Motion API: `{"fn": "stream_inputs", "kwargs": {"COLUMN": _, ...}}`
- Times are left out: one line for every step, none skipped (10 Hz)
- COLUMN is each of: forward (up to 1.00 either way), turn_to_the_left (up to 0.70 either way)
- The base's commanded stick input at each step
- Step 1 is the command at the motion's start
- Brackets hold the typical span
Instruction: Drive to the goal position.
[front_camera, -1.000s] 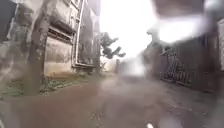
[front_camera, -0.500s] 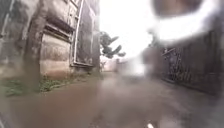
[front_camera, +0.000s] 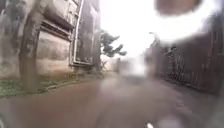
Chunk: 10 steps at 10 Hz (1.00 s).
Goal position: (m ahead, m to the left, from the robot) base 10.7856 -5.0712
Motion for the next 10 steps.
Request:
{"fn": "stream_inputs", "kwargs": {"forward": 0.5, "turn_to_the_left": 0.02}}
{"fn": "stream_inputs", "kwargs": {"forward": 0.5, "turn_to_the_left": 0.02}}
{"fn": "stream_inputs", "kwargs": {"forward": 0.5, "turn_to_the_left": 0.02}}
{"fn": "stream_inputs", "kwargs": {"forward": 0.5, "turn_to_the_left": 0.02}}
{"fn": "stream_inputs", "kwargs": {"forward": 0.5, "turn_to_the_left": -0.1}}
{"fn": "stream_inputs", "kwargs": {"forward": 0.5, "turn_to_the_left": -0.28}}
{"fn": "stream_inputs", "kwargs": {"forward": 0.5, "turn_to_the_left": -0.38}}
{"fn": "stream_inputs", "kwargs": {"forward": 0.5, "turn_to_the_left": -0.47}}
{"fn": "stream_inputs", "kwargs": {"forward": 0.5, "turn_to_the_left": -0.41}}
{"fn": "stream_inputs", "kwargs": {"forward": 0.5, "turn_to_the_left": -0.33}}
